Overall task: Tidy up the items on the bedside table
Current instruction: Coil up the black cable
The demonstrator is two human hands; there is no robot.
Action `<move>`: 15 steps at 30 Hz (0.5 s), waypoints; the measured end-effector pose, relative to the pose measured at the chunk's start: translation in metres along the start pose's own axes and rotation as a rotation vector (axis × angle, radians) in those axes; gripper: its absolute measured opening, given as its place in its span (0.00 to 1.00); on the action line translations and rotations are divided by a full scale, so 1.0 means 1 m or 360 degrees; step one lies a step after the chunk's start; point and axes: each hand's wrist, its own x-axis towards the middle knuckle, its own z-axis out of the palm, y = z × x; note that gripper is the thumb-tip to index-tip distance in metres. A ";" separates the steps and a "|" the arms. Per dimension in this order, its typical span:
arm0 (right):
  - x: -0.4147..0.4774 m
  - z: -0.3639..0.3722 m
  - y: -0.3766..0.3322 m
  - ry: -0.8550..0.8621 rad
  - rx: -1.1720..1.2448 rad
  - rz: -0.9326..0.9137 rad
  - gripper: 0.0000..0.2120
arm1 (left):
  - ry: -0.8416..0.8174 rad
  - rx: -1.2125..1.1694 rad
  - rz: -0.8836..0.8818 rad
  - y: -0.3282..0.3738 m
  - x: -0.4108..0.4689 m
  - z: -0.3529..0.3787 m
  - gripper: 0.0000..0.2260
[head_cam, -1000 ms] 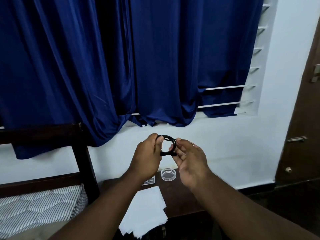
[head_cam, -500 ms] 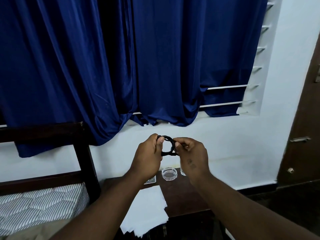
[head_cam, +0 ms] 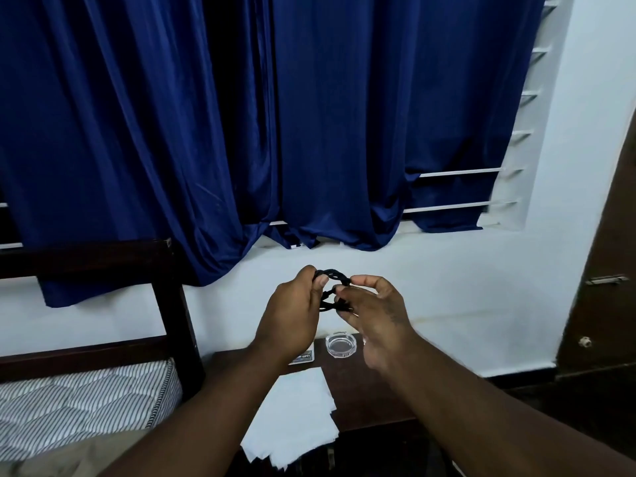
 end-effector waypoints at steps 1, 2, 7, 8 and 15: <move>0.000 0.001 0.000 -0.0023 0.0043 0.0057 0.14 | -0.0001 0.0024 0.0007 -0.001 0.001 -0.001 0.16; 0.001 0.001 0.000 -0.0050 0.0089 0.0106 0.13 | -0.0007 0.0054 0.0017 -0.001 0.001 -0.002 0.15; 0.005 0.001 0.001 -0.0269 0.0282 0.0260 0.14 | 0.0034 0.0197 0.0027 -0.006 0.003 -0.004 0.15; 0.006 0.000 0.000 -0.0329 0.0323 0.0297 0.15 | 0.0037 0.0194 0.0027 -0.007 0.003 -0.005 0.15; 0.012 -0.007 0.001 -0.0667 0.0476 0.0395 0.19 | 0.0043 0.0146 0.0097 -0.011 0.005 -0.007 0.15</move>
